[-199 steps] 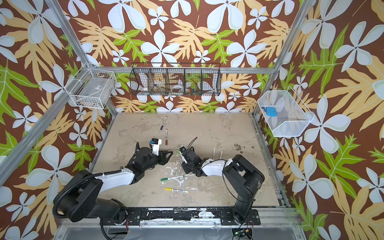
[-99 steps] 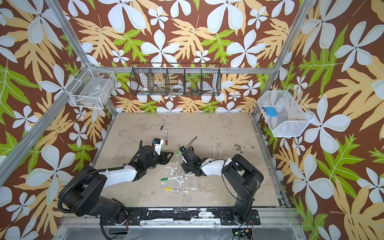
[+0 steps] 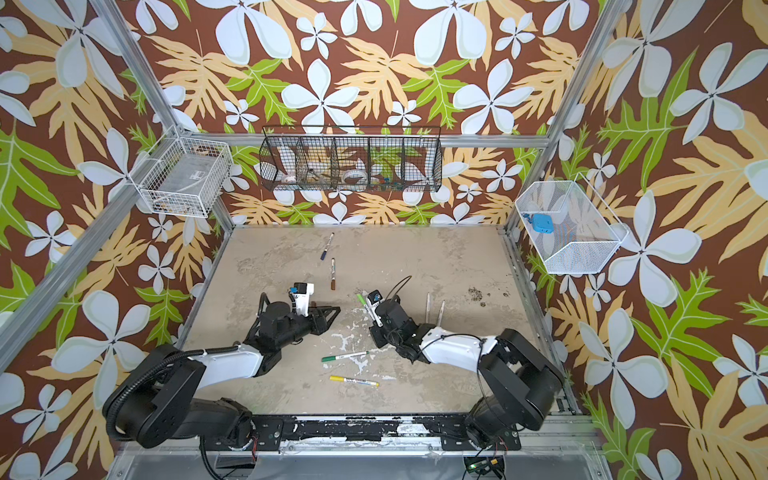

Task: Open the pen caps
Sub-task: 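Grasp the lime-green-capped marker's barrel with the right gripper and lift it, then close the left gripper on the lime-green cap above the right gripper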

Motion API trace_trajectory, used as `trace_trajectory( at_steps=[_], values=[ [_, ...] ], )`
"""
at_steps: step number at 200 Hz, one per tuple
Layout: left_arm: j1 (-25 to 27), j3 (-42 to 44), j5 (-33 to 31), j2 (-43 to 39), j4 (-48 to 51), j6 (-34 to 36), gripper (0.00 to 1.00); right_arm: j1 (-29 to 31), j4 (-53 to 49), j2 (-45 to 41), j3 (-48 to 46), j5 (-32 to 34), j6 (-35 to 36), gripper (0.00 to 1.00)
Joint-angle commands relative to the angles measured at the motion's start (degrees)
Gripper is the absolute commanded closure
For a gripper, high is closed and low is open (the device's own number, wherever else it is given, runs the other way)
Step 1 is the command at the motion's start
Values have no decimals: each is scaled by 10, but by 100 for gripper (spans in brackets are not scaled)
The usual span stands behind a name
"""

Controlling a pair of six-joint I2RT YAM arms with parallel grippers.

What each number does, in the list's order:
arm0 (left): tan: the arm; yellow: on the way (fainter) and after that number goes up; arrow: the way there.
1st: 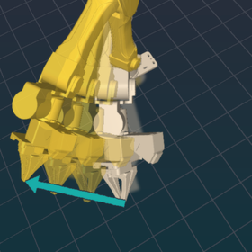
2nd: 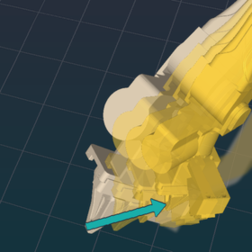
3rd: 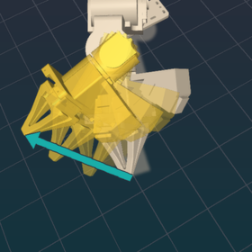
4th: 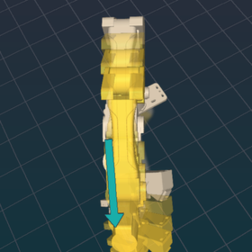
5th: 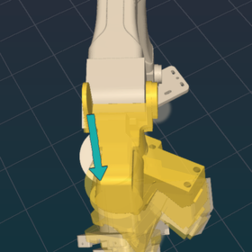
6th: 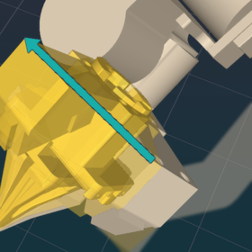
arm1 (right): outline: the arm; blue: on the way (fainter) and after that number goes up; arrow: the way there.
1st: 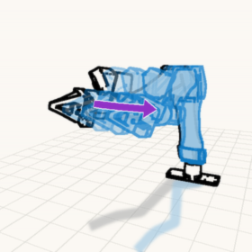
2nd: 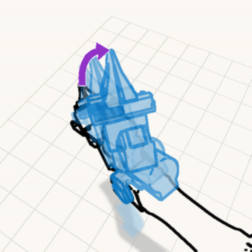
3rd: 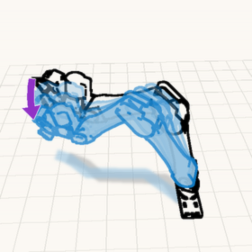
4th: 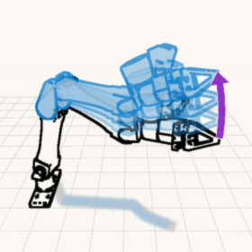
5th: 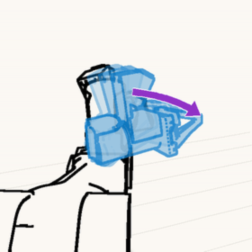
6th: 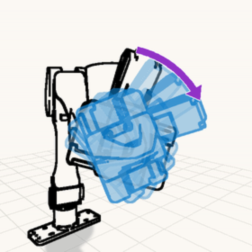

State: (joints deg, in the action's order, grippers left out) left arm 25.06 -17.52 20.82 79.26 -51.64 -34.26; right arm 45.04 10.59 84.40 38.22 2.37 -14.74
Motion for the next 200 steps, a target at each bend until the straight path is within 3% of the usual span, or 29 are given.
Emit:
trace_trajectory(
  at_steps=[1,65,200],
  values=[
    [-6,28,68,-7,-196,-59,53,0,81,-50,-31,-63,-10,100],
    [-6,70,115,-7,-366,-93,52,0,170,-112,-83,-192,-14,100],
    [-6,62,117,9,-362,-104,59,2,222,-105,-98,-289,14,100]
  ],
)
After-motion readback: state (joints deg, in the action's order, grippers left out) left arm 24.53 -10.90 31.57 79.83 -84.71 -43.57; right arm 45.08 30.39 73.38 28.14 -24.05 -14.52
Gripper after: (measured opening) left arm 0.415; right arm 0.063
